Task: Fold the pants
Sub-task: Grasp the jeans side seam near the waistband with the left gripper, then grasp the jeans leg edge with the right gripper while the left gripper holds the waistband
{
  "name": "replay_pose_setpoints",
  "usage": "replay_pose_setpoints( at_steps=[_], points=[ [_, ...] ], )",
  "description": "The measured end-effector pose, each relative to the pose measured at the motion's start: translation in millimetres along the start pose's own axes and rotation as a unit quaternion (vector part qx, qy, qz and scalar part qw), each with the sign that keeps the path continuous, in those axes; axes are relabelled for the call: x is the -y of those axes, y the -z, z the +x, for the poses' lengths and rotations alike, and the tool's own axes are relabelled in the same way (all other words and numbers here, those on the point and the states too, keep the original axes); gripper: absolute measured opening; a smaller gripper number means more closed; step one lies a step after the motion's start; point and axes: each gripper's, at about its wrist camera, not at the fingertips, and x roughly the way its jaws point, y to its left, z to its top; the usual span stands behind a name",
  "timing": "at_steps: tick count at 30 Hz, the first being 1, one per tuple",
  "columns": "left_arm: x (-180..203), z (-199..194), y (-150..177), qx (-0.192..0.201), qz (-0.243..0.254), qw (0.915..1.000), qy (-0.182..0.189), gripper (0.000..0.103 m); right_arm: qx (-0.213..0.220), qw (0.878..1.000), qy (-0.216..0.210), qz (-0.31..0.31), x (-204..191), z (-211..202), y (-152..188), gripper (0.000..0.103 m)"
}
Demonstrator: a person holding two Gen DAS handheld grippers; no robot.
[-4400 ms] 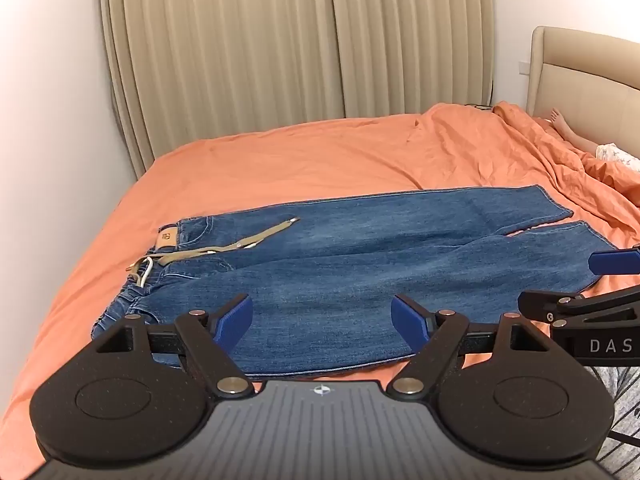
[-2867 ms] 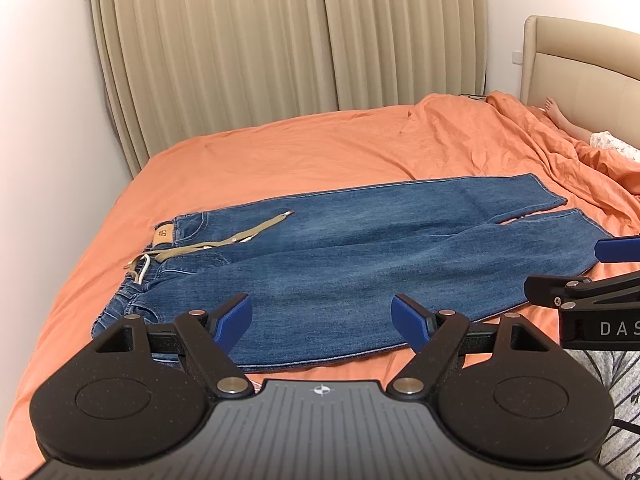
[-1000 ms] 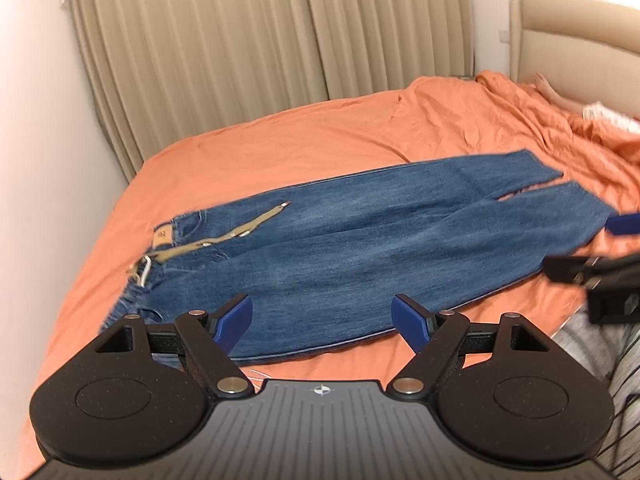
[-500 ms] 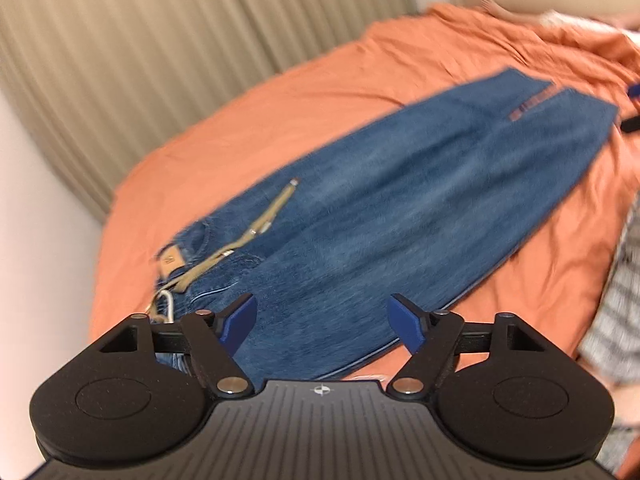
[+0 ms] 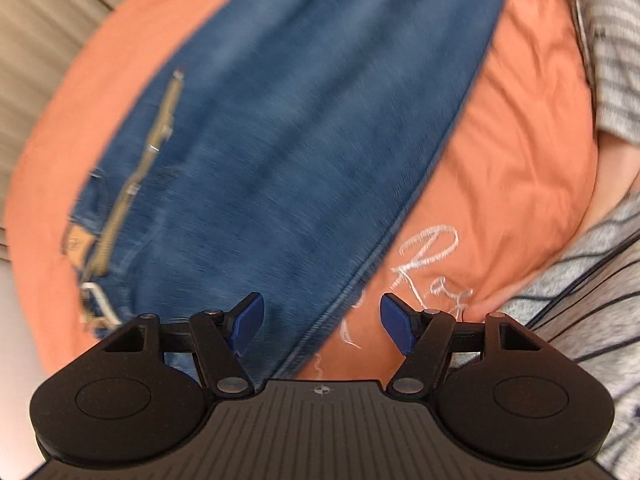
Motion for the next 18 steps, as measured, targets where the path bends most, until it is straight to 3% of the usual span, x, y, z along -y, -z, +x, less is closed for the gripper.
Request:
replay_pose_setpoints(
  at_steps=[6, 8, 9, 10, 11, 15, 18],
  points=[
    [2.9, 38.2, -10.7, -0.062, 0.045, 0.997, 0.013, 0.075, -0.06, 0.998, 0.034, -0.01, 29.3, 44.7, -1.1, 0.045],
    [0.0, 41.1, -18.9, -0.084, 0.039, 0.9956, 0.014, 0.043, -0.089, 0.995, 0.039, -0.022, 37.6, 59.5, -3.8, 0.044],
    [-1.4, 39.3, -22.1, -0.087, 0.034, 0.9955, 0.014, 0.035, -0.098, 0.994, 0.041, -0.037, 38.5, 64.1, -4.1, 0.044],
    [-2.7, 35.8, -25.0, -0.085, 0.032, 0.9958, 0.014, 0.019, -0.105, 0.992, 0.043, -0.06, 39.6, 69.0, -5.0, 0.044],
    [-3.8, 33.2, -26.3, -0.081, 0.028, 0.9962, 0.014, 0.012, -0.108, 0.99, 0.043, -0.081, 40.1, 71.5, -5.3, 0.044],
    [-6.7, 19.5, -18.9, -0.054, 0.001, 0.9985, -0.007, 0.006, -0.107, 0.983, 0.019, -0.147, 38.6, 71.6, -4.8, 0.044],
    [-8.6, 0.5, -6.2, -0.022, -0.046, 0.9983, -0.027, 0.005, -0.1, 0.978, 0.009, -0.185, 38.6, 69.5, 0.6, 0.044]
  ],
)
